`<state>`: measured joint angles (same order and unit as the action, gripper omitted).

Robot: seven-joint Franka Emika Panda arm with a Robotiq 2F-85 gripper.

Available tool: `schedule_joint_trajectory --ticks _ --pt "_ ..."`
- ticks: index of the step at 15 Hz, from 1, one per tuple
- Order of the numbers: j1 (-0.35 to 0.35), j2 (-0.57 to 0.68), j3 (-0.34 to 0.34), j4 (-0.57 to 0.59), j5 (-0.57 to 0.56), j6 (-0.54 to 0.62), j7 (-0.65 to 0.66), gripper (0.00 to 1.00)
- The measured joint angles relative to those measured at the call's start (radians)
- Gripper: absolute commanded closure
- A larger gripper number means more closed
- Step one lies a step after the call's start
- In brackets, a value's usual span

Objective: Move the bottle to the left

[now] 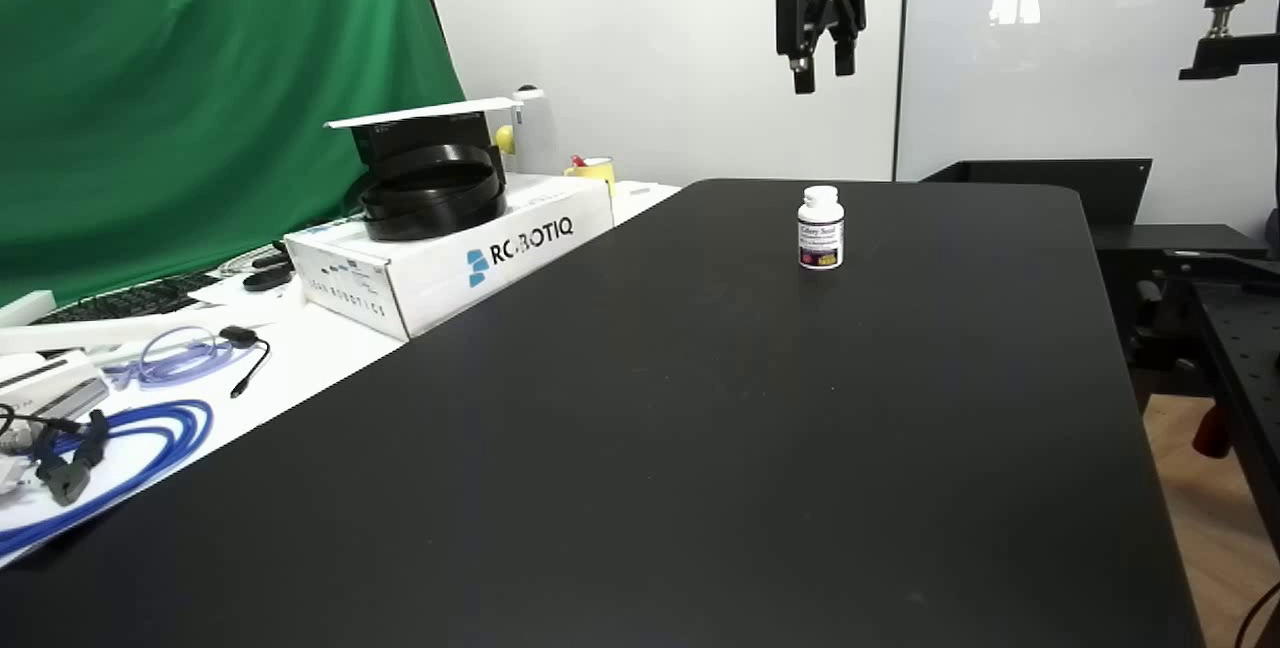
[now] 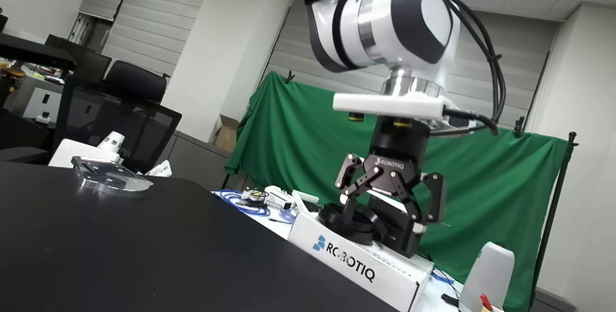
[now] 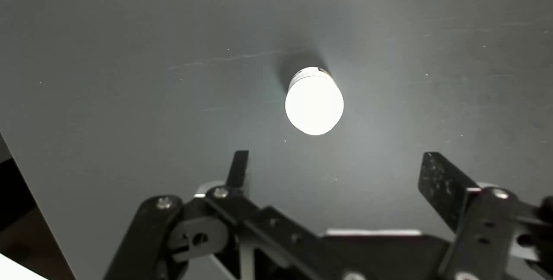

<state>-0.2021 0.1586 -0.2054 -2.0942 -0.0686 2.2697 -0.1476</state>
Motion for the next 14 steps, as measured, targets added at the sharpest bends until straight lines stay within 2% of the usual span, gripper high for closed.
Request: schedule_joint_trajectory --ticks 3,7,14 --pt "-0.015 0.09 -0.002 0.004 -0.011 0.088 0.0 0.0" --pt "-0.015 0.181 0.002 0.009 -0.009 0.142 0.006 0.0" --pt "-0.015 0.242 0.016 0.011 0.051 0.193 0.008 0.0"
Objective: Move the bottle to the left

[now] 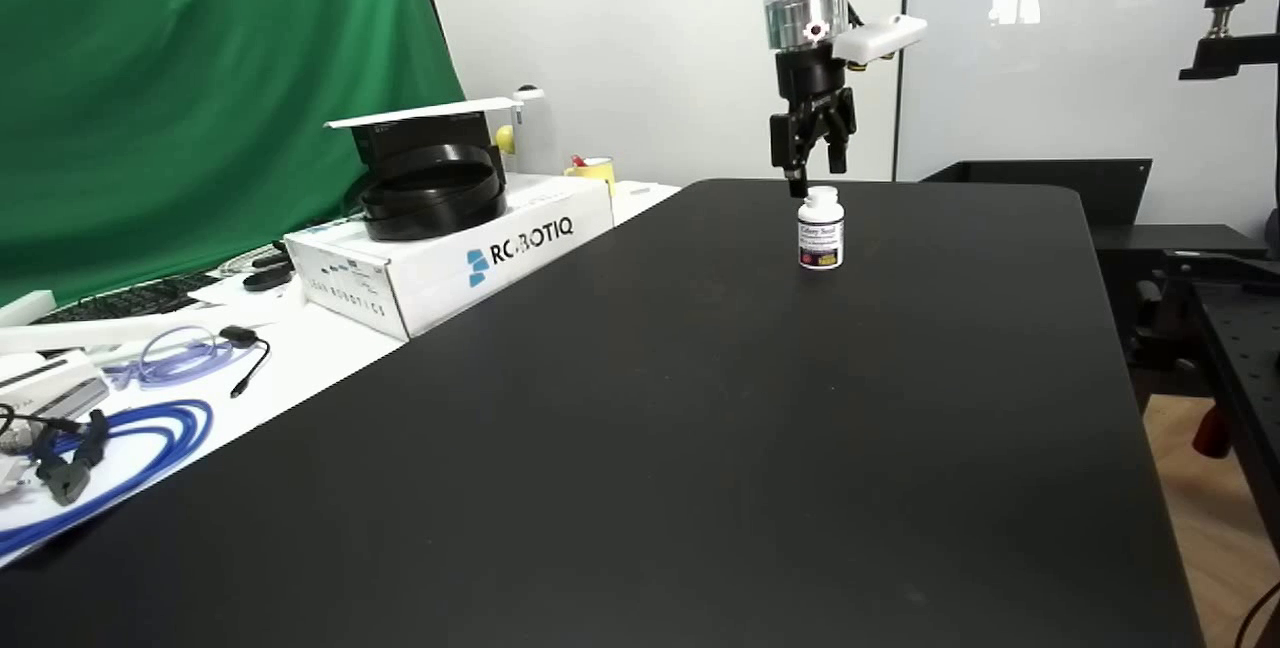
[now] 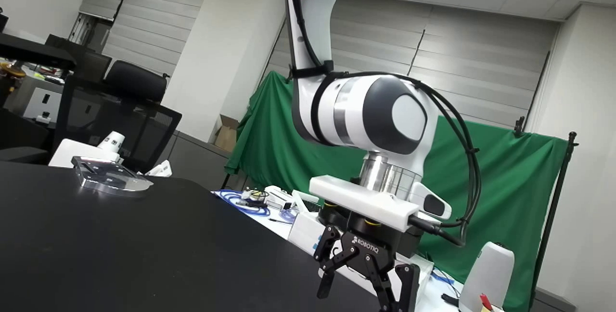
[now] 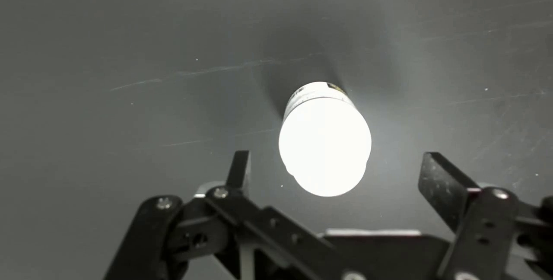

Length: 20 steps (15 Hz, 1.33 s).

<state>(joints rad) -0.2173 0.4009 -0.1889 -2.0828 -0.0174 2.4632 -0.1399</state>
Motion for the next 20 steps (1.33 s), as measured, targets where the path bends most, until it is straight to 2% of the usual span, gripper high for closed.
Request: schedule_joint_trajectory --ticks 6,7,8,9,15,16,20 --pt "-0.001 0.016 0.009 0.001 0.04 0.02 0.0 0.0" --pt "-0.001 0.017 0.01 0.001 0.041 0.022 0.0 0.25" --pt "-0.001 0.018 0.01 0.001 0.041 0.025 0.0 0.25" --pt "-0.001 0.019 0.01 0.001 0.041 0.029 0.0 0.31" --pt "-0.001 0.034 0.01 0.004 0.04 0.048 0.0 0.75" --pt "-0.001 0.037 0.01 0.007 0.04 0.048 0.0 0.8" --pt "0.0 0.041 0.009 0.028 0.035 0.029 0.013 0.8"
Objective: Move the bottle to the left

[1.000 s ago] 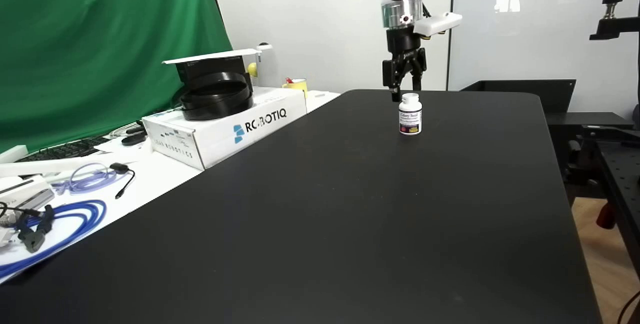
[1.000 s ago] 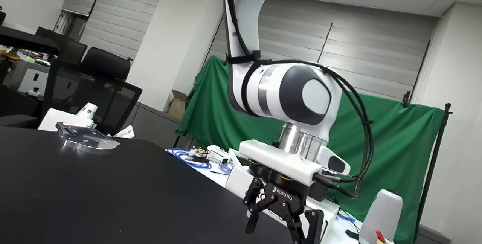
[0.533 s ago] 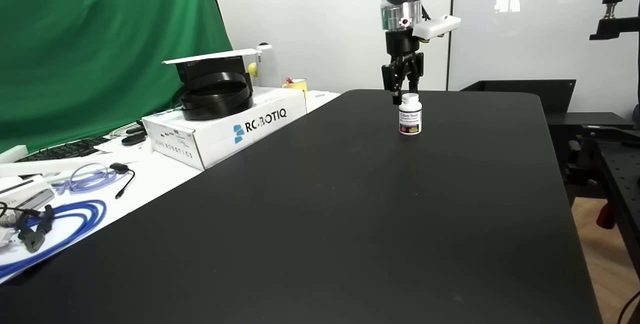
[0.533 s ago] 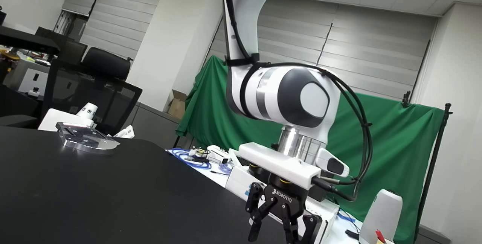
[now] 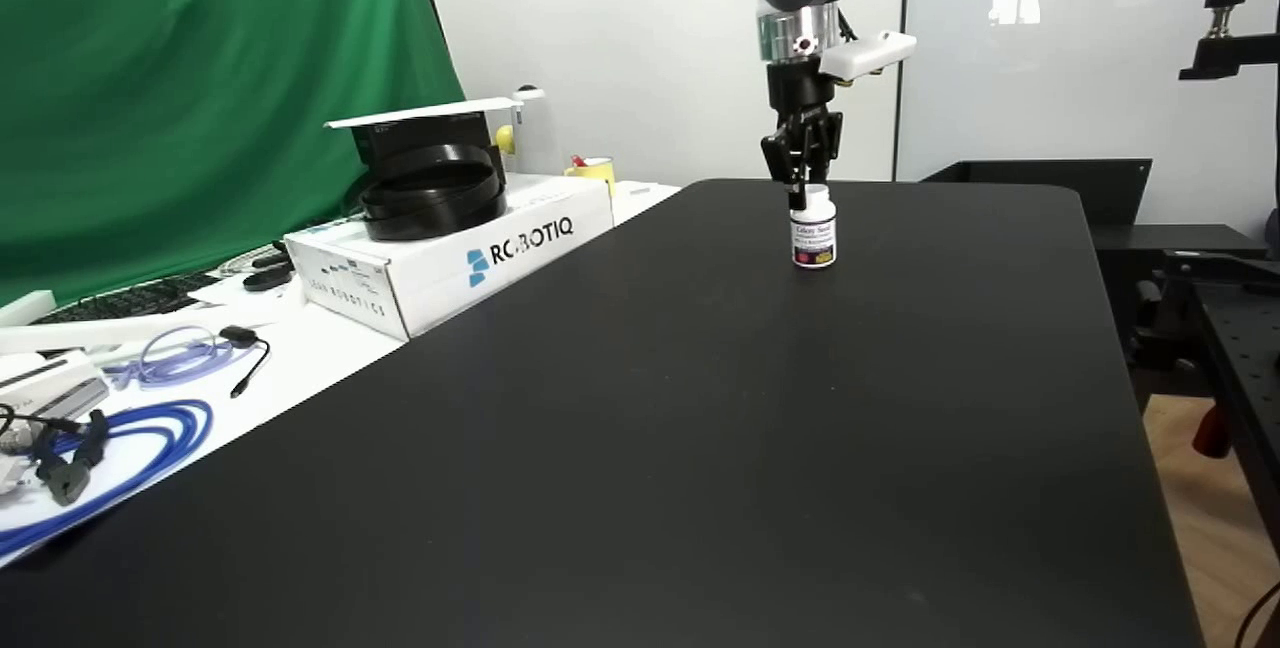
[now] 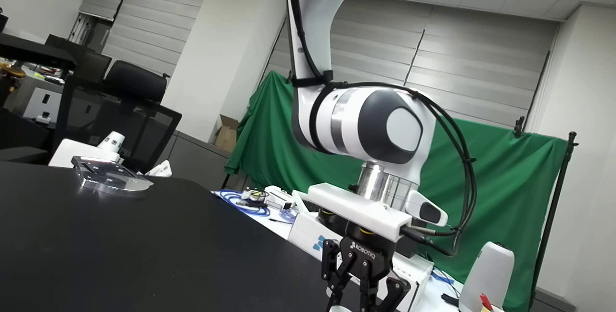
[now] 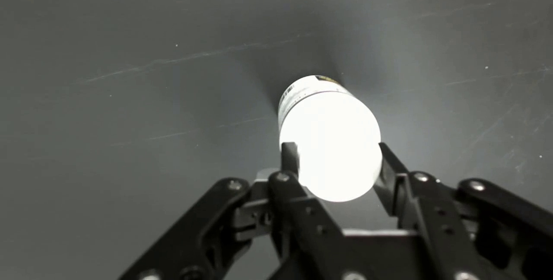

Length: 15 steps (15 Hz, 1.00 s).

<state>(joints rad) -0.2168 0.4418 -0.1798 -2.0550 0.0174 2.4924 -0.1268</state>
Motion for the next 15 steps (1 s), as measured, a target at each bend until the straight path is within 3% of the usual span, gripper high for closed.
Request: schedule_joint_trajectory --ticks 6,15 --pt "0.061 -0.063 0.034 0.07 -0.003 -0.138 0.025 0.8" --pt "0.302 -0.215 0.214 0.077 -0.084 -0.174 0.09 0.8"
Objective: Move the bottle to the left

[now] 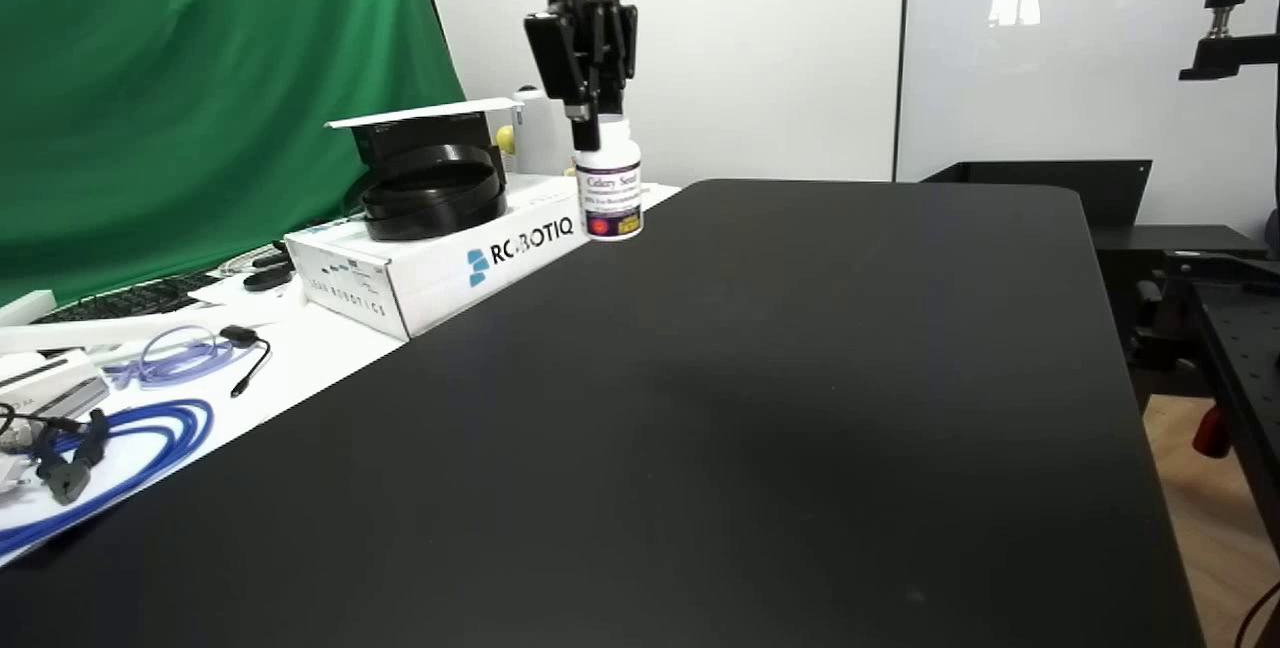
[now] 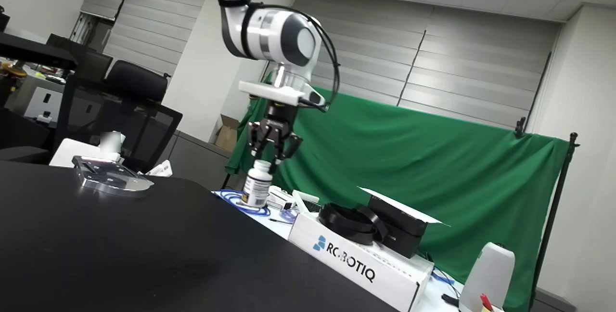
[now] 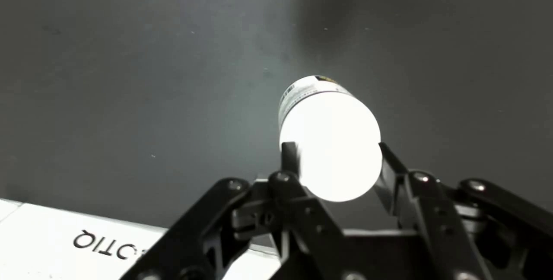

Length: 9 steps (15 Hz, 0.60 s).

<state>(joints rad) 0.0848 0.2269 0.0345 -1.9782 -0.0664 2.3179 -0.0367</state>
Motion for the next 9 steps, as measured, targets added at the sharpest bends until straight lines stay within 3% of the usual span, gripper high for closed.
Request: schedule_joint_trajectory --ticks 5,9 --pt "0.097 -0.002 0.089 0.007 -0.012 0.001 0.011 0.8" --pt "0.135 0.007 0.137 -0.009 -0.011 0.0 0.009 0.8"
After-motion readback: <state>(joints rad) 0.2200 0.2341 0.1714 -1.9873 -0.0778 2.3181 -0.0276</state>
